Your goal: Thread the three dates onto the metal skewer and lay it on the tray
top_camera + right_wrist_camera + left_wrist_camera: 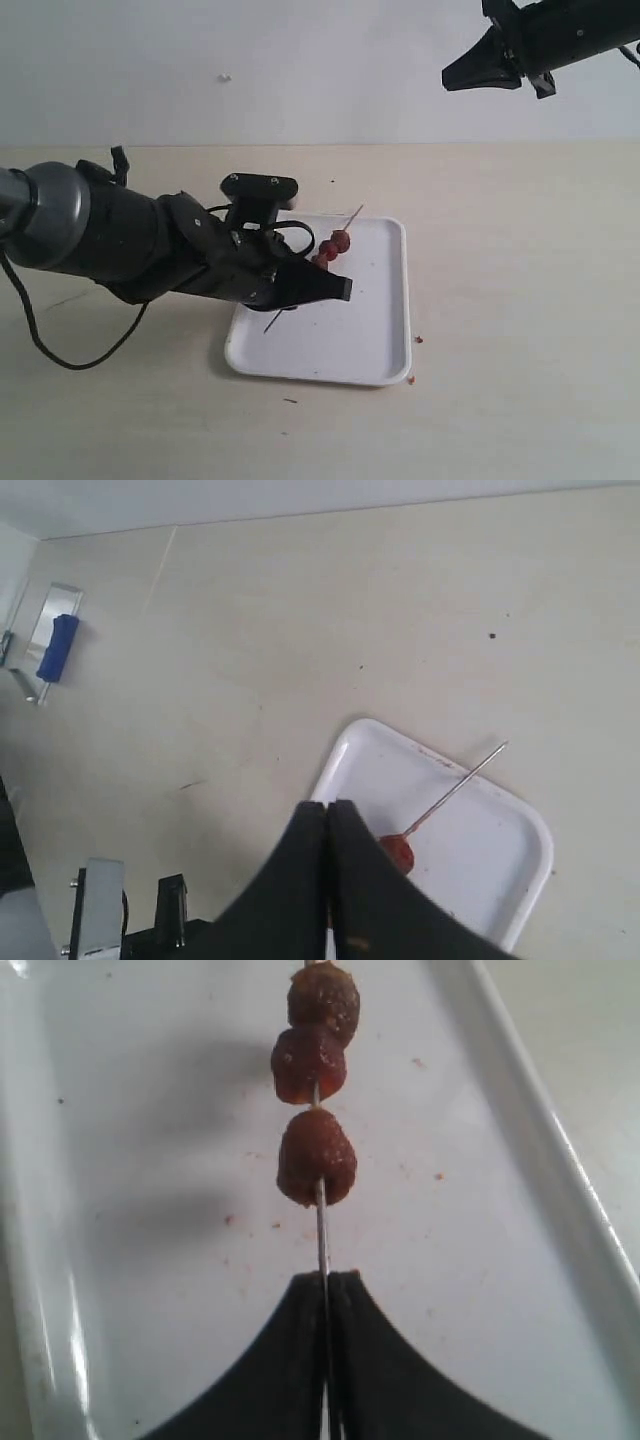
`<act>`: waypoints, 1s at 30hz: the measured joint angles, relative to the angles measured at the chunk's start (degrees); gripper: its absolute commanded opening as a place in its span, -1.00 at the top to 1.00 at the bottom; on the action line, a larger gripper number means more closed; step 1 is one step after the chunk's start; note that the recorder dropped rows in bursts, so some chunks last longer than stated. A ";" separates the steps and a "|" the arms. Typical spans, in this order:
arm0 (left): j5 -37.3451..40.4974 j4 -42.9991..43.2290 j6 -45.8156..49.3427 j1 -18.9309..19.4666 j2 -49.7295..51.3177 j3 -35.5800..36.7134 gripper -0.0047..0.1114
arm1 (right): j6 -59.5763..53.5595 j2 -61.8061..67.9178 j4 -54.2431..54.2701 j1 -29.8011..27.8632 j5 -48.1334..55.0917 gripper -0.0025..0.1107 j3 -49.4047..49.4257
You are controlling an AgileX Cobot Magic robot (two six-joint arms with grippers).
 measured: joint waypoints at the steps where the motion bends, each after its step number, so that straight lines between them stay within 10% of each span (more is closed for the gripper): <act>1: 0.85 0.37 0.24 0.00 0.00 0.04 0.28 | 0.00 0.00 0.00 0.00 0.00 0.96 0.00; 4: 3.21 0.79 0.47 0.00 0.00 0.04 -0.12 | 0.10 0.00 0.10 0.00 0.00 0.96 0.00; 11: 4.92 0.91 0.47 0.00 -0.18 0.04 -0.14 | 0.22 0.00 0.10 0.00 0.00 0.96 0.00; 15: 3.26 1.92 0.59 0.00 -2.36 0.13 0.16 | 0.22 -0.75 -0.45 0.00 0.00 0.96 0.00; 19: 0.55 4.03 1.15 0.00 -7.46 1.49 0.89 | -0.56 -3.96 -7.75 1.23 -0.30 0.96 0.00; 30: -14.45 5.38 6.88 0.00 -27.59 20.33 0.92 | 11.55 -21.95 -30.28 14.80 -13.09 0.96 7.09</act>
